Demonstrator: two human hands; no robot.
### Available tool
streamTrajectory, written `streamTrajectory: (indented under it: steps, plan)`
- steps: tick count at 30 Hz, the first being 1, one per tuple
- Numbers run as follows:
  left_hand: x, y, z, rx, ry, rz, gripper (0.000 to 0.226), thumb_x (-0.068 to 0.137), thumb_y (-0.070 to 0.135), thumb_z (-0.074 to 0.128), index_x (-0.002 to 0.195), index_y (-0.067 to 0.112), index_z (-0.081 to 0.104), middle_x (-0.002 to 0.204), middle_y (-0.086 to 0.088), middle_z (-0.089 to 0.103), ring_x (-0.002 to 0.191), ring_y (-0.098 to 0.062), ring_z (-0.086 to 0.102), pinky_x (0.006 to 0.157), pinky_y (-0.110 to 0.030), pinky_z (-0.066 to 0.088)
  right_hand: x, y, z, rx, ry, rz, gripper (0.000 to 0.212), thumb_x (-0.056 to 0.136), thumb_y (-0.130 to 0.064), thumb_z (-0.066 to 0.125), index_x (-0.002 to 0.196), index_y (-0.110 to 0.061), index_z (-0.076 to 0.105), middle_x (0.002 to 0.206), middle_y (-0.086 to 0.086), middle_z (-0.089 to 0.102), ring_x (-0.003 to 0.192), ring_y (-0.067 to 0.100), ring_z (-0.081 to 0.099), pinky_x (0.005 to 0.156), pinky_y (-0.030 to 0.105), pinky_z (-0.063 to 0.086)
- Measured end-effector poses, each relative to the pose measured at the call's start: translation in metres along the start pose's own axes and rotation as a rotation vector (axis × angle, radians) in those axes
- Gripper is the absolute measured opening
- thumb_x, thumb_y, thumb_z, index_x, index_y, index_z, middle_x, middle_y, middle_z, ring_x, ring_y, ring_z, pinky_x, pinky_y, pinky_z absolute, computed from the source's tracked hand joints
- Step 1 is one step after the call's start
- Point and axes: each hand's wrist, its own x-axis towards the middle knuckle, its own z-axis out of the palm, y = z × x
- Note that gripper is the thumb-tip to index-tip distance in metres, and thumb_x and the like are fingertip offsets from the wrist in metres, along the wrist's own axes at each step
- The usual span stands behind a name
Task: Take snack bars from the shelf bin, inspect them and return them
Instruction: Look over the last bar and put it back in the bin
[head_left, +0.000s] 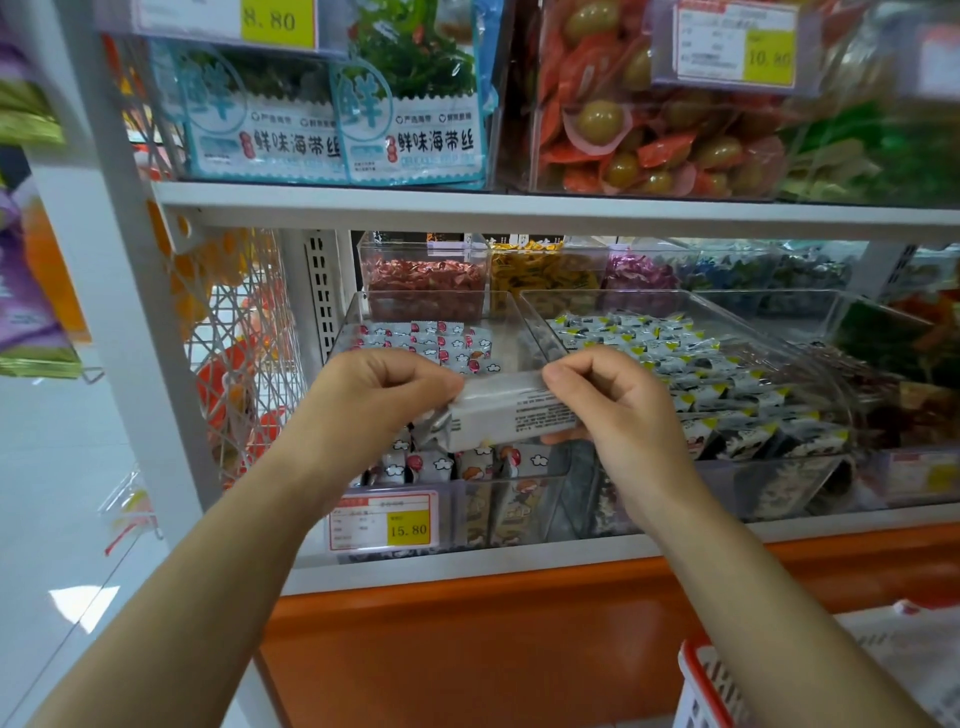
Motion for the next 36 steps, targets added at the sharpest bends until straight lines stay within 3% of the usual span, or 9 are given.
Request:
streamTrajectory:
  steps: [5,8,12,16,18,21,25,31,36]
  plan:
    - [0.001,-0.003,0.004,-0.012,-0.037,0.001,0.016,0.083,0.027,0.063,0.075,0.017,0.072,0.069,0.004,0.069,0.063,-0.003,0.061,0.060,-0.011,0.048,0.000,0.001,0.001,-0.003,0.052,0.044,0.017,0.089,-0.016,0.060,0.074,-0.011,0.065,0.070,-0.002,0.065,0.068,0.010,0.066,0.050,0.025,0.055]
    - [0.000,-0.004,0.006,0.052,-0.130,-0.001,0.024,0.068,0.041,0.065,0.088,0.028,0.069,0.086,0.003,0.069,0.079,-0.010,0.064,0.073,-0.020,0.054,0.000,-0.001,-0.001,-0.004,0.107,0.076,0.019,0.089,-0.015,0.061,0.071,-0.010,0.067,0.063,-0.006,0.065,0.063,0.009,0.066,0.048,0.025,0.055]
    - [-0.002,-0.004,0.012,0.202,-0.186,0.079,0.026,0.084,0.027,0.064,0.109,0.029,0.062,0.096,0.006,0.067,0.084,-0.004,0.062,0.071,-0.014,0.051,-0.001,-0.001,-0.002,0.021,0.138,0.132,0.021,0.091,-0.018,0.058,0.074,-0.011,0.069,0.062,0.000,0.067,0.052,0.017,0.064,0.047,0.030,0.057]
    - [-0.002,-0.008,0.019,0.216,-0.098,0.073,0.020,0.095,0.025,0.049,0.111,0.020,0.058,0.098,-0.007,0.066,0.090,-0.022,0.065,0.081,-0.041,0.054,-0.002,-0.005,0.000,0.051,0.053,0.103,0.016,0.090,-0.027,0.055,0.100,-0.023,0.067,0.077,0.000,0.068,0.064,0.010,0.064,0.059,0.025,0.057]
    - [0.000,-0.008,0.021,0.170,-0.028,0.066,0.020,0.097,0.024,0.044,0.104,0.014,0.059,0.098,-0.021,0.064,0.090,-0.035,0.063,0.081,-0.051,0.052,-0.003,-0.005,0.002,0.037,-0.057,0.076,0.034,0.088,-0.022,0.061,0.119,-0.032,0.052,0.088,-0.007,0.066,0.069,0.004,0.064,0.063,0.020,0.055]
    - [0.004,-0.008,0.026,0.062,0.032,0.083,0.017,0.098,0.021,0.043,0.099,0.019,0.060,0.097,-0.016,0.064,0.084,-0.023,0.067,0.073,-0.033,0.058,0.001,-0.005,0.005,-0.017,-0.036,0.014,0.041,0.089,-0.011,0.060,0.122,-0.031,0.048,0.088,-0.004,0.066,0.066,0.005,0.065,0.063,0.019,0.054]
    - [0.021,-0.009,0.032,-0.006,0.036,0.051,0.043,0.097,0.025,0.044,0.138,0.014,0.041,0.119,-0.002,0.060,0.102,-0.011,0.062,0.083,-0.030,0.056,0.015,-0.005,-0.003,0.078,0.202,0.041,0.020,0.089,-0.005,0.059,0.108,-0.007,0.063,0.086,0.005,0.068,0.066,0.006,0.067,0.060,0.018,0.054]
    - [0.097,-0.022,0.036,0.541,0.009,0.099,0.047,0.096,0.024,0.048,0.141,0.012,0.039,0.145,-0.010,0.041,0.130,-0.024,0.041,0.104,-0.033,0.033,0.038,0.010,-0.017,0.245,0.459,0.161,0.023,0.088,-0.005,0.062,0.110,-0.003,0.057,0.091,0.008,0.063,0.062,0.009,0.066,0.063,0.020,0.056]
    - [0.148,-0.041,0.054,0.915,-0.226,0.182,0.033,0.096,0.029,0.045,0.109,0.000,0.053,0.116,-0.018,0.052,0.113,-0.031,0.047,0.091,-0.039,0.039,0.050,0.017,-0.023,0.361,0.543,0.198,0.018,0.087,-0.003,0.063,0.092,-0.018,0.055,0.091,0.007,0.060,0.058,0.008,0.066,0.064,0.021,0.057]
